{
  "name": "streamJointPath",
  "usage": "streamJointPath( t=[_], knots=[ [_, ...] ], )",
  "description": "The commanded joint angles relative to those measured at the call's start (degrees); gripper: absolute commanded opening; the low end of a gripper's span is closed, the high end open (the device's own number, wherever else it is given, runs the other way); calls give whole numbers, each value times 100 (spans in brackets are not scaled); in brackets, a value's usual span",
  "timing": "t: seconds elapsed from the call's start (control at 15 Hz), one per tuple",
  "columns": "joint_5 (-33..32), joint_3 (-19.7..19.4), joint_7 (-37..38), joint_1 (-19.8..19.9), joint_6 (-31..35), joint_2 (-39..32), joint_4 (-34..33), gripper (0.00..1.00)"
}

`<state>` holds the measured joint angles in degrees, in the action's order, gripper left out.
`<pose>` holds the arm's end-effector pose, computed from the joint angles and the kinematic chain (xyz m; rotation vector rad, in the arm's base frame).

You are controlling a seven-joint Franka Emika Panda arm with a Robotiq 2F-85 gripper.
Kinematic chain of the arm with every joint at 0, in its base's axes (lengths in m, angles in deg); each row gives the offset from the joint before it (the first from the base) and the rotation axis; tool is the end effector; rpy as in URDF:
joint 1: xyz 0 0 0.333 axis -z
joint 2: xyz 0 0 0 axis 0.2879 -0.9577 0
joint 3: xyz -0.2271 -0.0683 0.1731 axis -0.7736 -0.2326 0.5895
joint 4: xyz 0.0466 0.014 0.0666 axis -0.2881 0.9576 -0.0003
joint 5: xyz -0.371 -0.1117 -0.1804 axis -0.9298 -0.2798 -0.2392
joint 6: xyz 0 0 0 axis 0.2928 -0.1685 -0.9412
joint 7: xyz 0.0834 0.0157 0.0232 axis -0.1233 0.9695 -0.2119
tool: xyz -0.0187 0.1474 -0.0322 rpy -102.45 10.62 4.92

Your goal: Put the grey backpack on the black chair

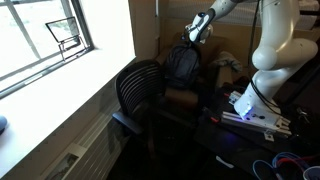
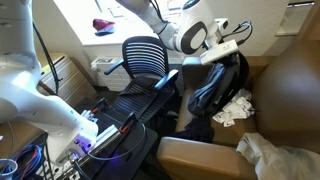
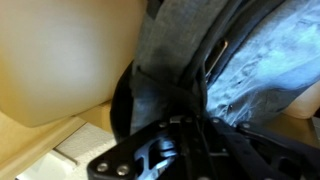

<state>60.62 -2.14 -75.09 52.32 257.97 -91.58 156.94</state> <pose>0.5687 -0.4149 0.1294 2.6134 0.6121 0.3998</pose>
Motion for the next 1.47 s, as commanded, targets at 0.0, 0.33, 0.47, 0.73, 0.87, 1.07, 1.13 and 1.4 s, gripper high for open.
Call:
streamJointPath(
  t=[0.0, 0.33, 0.47, 0.73, 0.87, 1.07, 1.13, 1.4],
  knots=[
    [-514, -938, 141, -660, 276, 960, 387, 2],
    [-1720, -2426, 366, -1931, 320, 1907, 398, 2],
    [-2123, -2564, 238, -2172, 432, 2384, 480, 2],
    [-2569, -2613, 414, -2491, 850, 3267, 523, 2],
    [-2774, -2642, 571, -2648, 1017, 3663, 455, 2],
    [-3105, -2520, 970, -2760, 1147, 4251, 267, 2],
    [-3227, -2421, 1121, -2751, 1181, 4447, 204, 2],
    [-2998, -1986, 842, -3430, 1109, 5676, 1049, 2]
  ],
)
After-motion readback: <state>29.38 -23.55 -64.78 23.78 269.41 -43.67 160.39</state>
